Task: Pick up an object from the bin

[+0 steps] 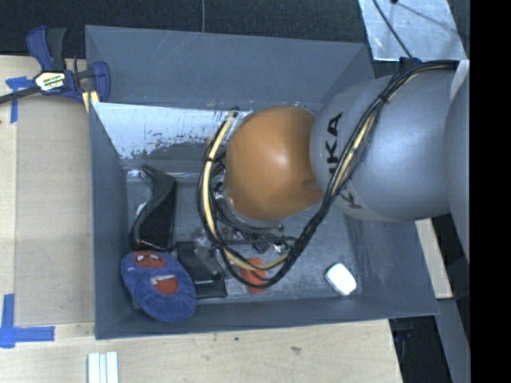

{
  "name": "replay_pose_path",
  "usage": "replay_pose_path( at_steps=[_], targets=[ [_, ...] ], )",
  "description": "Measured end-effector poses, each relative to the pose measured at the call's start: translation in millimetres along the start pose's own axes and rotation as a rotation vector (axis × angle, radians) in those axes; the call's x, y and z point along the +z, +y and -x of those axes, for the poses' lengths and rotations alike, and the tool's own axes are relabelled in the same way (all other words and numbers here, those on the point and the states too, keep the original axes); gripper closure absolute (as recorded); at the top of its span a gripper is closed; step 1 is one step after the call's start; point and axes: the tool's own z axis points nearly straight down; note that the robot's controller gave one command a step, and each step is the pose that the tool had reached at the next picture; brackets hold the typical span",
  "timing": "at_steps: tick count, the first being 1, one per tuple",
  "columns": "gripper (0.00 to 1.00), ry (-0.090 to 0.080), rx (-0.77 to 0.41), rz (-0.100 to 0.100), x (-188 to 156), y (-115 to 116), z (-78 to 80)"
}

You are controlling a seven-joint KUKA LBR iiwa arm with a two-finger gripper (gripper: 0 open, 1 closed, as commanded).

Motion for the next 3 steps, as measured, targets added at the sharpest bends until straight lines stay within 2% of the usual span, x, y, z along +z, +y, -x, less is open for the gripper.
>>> replay_pose_path(
  at_steps=[1,2,3],
  targets=[
    [0.00,0.003,-0.001,0.001,1.5,0.2,-0.9],
    [0.00,0.011,-0.492,0.007,90.1,-36.8,-15.9],
    [1.00,0.006,-0.491,0.005,89.8,-36.3,-15.1]
  ],
)
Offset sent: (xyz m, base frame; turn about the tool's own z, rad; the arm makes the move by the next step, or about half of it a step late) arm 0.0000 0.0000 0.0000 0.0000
